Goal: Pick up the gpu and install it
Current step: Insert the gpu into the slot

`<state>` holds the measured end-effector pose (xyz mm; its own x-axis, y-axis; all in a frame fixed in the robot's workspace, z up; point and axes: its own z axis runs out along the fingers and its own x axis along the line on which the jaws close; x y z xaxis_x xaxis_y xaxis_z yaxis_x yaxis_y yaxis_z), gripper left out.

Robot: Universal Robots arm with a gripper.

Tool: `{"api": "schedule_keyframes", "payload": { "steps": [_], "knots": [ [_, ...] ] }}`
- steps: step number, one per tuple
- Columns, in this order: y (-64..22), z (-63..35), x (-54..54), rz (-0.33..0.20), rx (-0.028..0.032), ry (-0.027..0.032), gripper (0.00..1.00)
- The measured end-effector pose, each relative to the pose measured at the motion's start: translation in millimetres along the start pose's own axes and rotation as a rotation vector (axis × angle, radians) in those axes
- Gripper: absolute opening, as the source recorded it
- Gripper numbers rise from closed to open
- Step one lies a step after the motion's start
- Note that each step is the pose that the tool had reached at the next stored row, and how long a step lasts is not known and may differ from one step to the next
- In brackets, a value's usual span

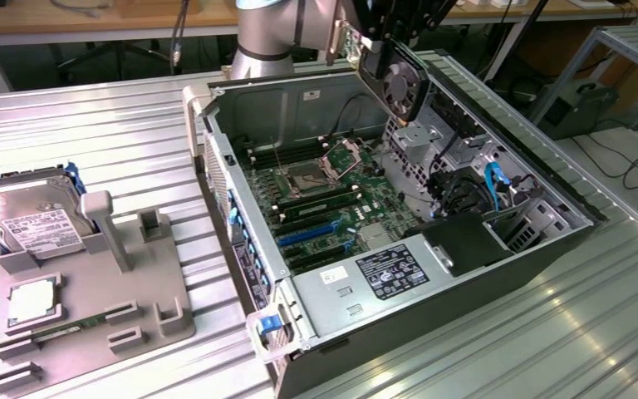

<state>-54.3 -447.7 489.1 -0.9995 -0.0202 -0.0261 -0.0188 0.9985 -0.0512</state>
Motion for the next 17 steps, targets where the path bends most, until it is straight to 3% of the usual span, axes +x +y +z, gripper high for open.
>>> {"api": "schedule_keyframes", "payload": {
  "steps": [17],
  "knots": [
    [0.0,0.1,0.1,-0.142,-0.0039,-0.0074,0.27]
  ]
}}
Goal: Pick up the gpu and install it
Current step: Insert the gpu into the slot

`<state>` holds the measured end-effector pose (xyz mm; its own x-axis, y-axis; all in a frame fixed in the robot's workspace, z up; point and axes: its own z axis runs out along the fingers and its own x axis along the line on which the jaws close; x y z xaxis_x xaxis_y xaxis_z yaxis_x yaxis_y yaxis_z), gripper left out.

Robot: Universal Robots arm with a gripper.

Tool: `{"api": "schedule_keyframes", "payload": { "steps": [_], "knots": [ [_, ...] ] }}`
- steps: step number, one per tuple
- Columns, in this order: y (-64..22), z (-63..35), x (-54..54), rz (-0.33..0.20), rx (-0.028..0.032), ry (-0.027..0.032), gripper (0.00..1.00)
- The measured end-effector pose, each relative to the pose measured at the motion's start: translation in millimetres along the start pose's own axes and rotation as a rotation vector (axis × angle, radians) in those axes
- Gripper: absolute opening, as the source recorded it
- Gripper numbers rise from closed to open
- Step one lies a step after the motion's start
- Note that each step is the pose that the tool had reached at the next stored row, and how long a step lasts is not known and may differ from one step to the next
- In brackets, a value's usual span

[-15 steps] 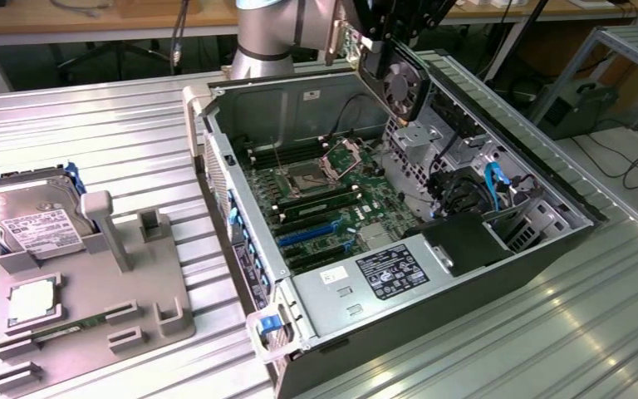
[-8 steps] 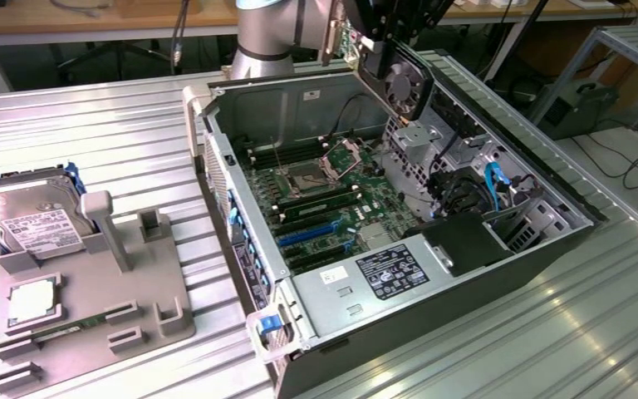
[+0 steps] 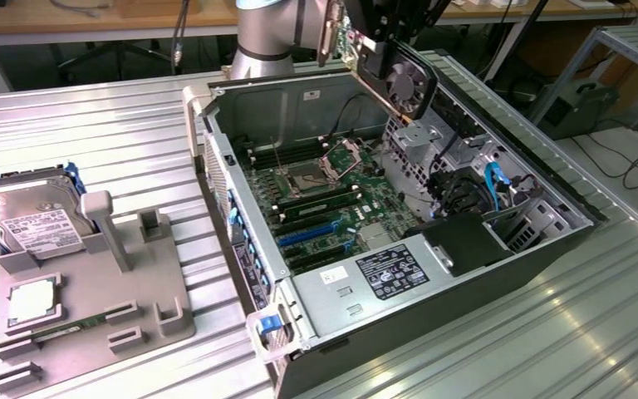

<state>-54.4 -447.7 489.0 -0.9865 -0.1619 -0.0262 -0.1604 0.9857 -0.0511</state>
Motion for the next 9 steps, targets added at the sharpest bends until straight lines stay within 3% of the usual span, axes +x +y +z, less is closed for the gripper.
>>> {"api": "schedule_keyframes", "payload": {
  "steps": [9],
  "knots": [
    [0.0,0.0,0.0,-0.109,-0.0029,-0.0056,0.27]
  ]
}}
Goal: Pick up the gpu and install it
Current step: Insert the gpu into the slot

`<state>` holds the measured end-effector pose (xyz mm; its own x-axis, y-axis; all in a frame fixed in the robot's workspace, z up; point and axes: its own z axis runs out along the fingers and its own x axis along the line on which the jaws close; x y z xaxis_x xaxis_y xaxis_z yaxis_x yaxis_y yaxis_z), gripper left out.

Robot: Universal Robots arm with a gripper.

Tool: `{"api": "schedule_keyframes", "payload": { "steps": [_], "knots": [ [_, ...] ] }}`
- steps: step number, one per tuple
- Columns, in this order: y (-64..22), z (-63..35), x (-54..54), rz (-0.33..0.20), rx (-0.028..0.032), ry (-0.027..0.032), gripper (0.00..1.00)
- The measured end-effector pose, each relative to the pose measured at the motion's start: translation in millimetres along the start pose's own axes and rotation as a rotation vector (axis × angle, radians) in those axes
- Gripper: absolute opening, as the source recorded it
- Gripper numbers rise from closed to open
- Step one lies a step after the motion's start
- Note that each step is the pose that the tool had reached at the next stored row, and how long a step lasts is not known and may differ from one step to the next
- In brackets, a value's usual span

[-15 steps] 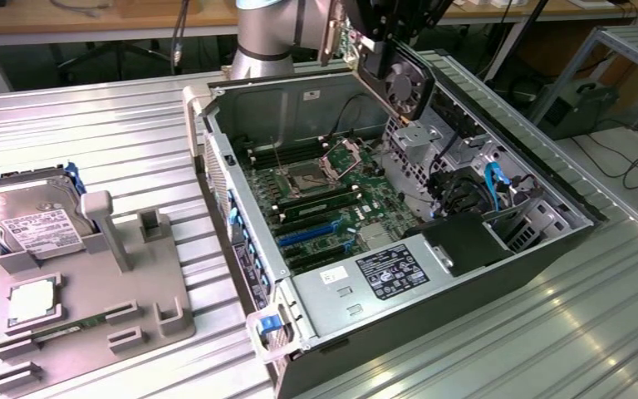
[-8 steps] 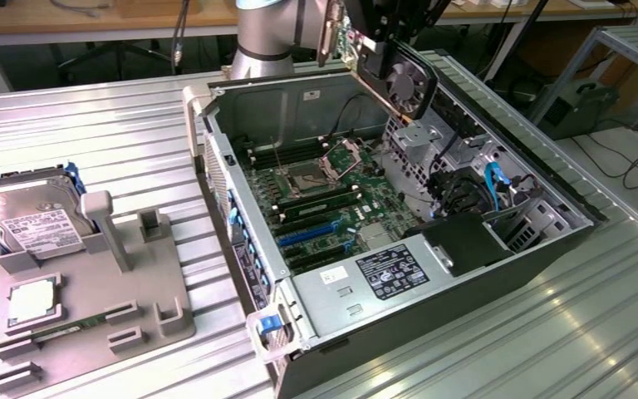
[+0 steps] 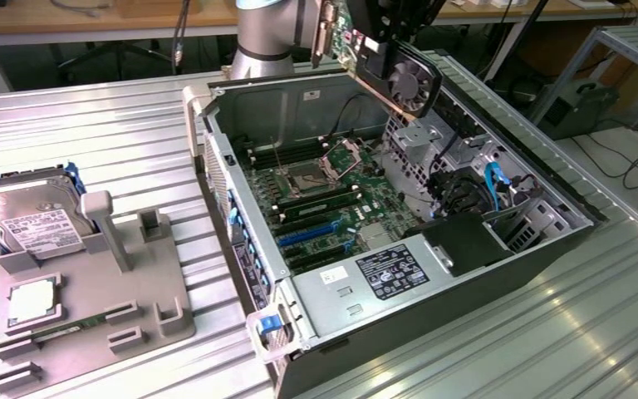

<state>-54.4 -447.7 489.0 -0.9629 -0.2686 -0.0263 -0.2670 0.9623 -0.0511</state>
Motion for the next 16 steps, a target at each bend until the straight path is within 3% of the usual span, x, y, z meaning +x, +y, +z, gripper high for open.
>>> {"api": "schedule_keyframes", "payload": {
  "steps": [16],
  "knots": [
    [0.0,0.0,0.0,-0.178,-0.0047,-0.0091,0.27]
  ]
}}
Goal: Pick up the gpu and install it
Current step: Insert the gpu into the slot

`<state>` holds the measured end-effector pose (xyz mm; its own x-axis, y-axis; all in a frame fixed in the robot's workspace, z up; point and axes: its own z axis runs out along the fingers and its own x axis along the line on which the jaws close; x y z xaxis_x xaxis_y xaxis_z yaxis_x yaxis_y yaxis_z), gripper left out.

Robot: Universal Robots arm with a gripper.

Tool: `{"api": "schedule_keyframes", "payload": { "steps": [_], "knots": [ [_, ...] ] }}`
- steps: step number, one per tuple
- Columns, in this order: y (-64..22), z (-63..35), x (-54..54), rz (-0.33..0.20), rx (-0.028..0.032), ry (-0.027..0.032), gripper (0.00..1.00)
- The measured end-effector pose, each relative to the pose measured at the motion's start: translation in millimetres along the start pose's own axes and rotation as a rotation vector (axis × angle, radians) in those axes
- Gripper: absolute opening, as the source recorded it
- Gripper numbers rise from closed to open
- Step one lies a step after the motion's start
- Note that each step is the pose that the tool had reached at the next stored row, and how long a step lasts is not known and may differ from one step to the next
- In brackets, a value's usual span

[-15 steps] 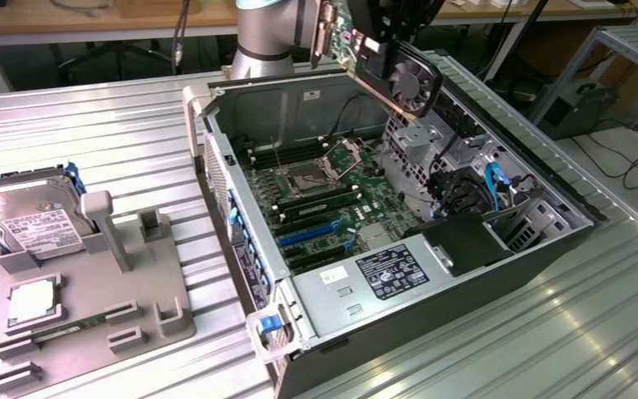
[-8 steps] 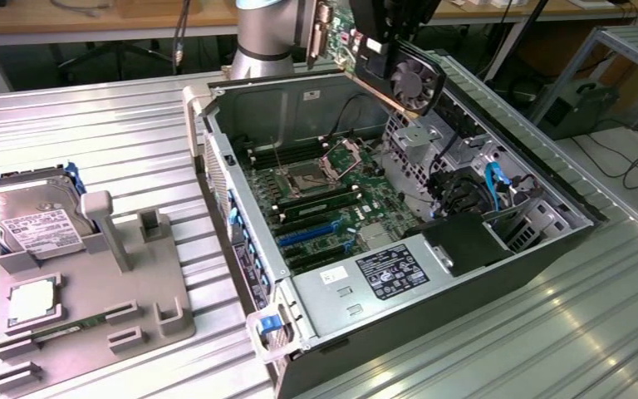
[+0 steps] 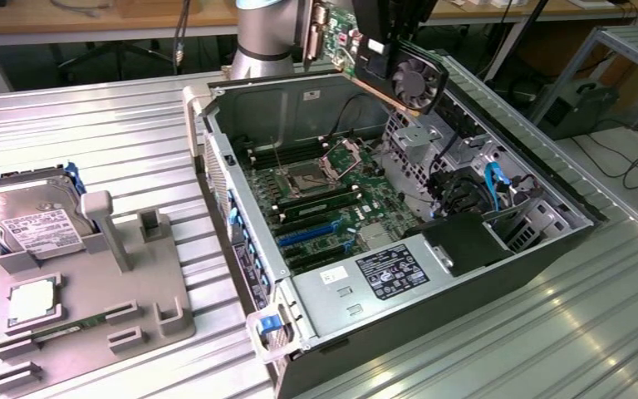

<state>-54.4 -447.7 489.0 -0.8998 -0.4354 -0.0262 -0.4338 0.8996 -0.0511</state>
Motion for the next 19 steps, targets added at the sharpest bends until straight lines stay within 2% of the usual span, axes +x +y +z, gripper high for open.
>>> {"api": "schedule_keyframes", "payload": {
  "steps": [12,15,19],
  "knots": [
    [0.0,0.0,0.0,-0.123,-0.0032,-0.0063,0.27],
    [0.0,0.0,0.0,-0.182,-0.0048,-0.0093,0.27],
    [0.0,0.0,0.0,-0.22,-0.0058,-0.0112,0.27]
  ]
}}
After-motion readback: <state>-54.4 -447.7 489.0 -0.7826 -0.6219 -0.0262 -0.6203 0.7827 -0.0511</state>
